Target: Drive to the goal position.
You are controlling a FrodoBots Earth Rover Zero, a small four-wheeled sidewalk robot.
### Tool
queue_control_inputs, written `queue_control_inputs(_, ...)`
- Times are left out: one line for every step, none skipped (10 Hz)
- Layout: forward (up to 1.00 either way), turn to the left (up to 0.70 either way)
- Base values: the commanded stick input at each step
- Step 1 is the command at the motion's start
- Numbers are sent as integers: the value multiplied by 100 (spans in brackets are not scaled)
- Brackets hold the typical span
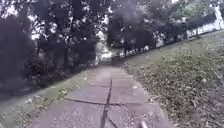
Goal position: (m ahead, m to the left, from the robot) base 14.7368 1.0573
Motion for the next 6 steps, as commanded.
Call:
queue_control_inputs(85, 0)
queue_control_inputs(85, 0)
queue_control_inputs(85, 0)
queue_control_inputs(85, 0)
queue_control_inputs(85, 0)
queue_control_inputs(85, 0)
